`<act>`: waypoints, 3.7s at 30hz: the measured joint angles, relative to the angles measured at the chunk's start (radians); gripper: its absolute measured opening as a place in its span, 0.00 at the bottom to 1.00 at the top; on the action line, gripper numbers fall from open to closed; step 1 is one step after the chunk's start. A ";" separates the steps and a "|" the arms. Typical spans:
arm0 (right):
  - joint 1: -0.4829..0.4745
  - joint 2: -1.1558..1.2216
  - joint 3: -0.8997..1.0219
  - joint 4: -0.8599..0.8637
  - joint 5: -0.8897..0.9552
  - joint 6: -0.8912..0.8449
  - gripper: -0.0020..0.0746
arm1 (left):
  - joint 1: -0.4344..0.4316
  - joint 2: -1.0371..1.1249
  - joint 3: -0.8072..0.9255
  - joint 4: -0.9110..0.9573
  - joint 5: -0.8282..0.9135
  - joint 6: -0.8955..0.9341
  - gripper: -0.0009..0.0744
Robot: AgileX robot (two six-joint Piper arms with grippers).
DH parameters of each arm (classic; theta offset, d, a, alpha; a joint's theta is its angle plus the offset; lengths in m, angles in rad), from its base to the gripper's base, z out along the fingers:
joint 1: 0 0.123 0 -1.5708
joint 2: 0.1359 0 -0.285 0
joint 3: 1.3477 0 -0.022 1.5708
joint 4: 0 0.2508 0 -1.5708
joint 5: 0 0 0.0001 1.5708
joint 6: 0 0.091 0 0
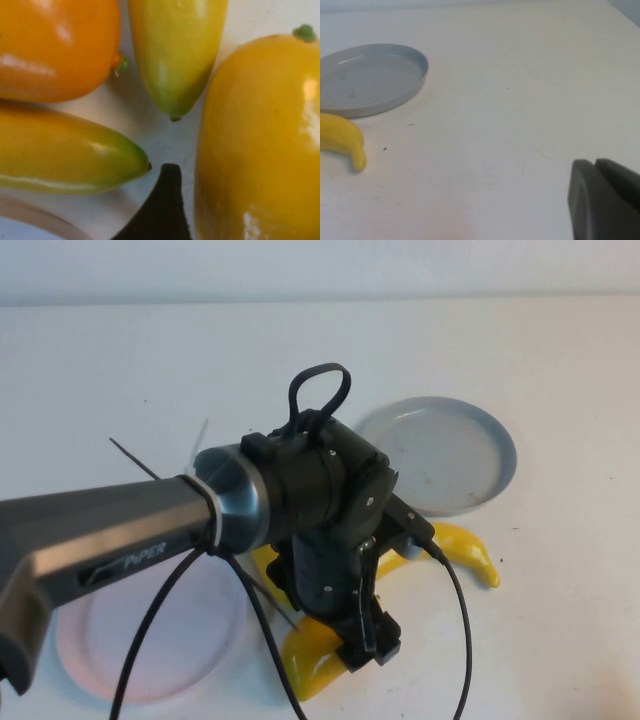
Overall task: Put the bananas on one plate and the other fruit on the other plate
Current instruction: Put one type of fruit in the left plate
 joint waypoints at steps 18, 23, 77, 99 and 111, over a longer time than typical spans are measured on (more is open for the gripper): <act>0.000 0.000 0.000 0.000 0.000 0.000 0.00 | 0.000 0.017 -0.083 -0.071 0.066 0.016 0.70; 0.000 0.000 0.000 0.000 0.000 0.000 0.00 | 0.000 -0.012 -0.168 -0.084 0.131 0.031 0.70; 0.000 0.000 0.000 0.000 0.000 0.000 0.00 | 0.419 -0.160 0.109 -0.039 0.032 -0.064 0.81; 0.000 0.000 0.000 0.000 0.000 0.000 0.00 | 0.218 0.055 -0.280 -0.096 -0.071 -0.343 0.81; 0.000 0.000 0.000 0.000 0.000 0.000 0.00 | 0.218 0.139 -0.337 -0.022 -0.028 -0.405 0.81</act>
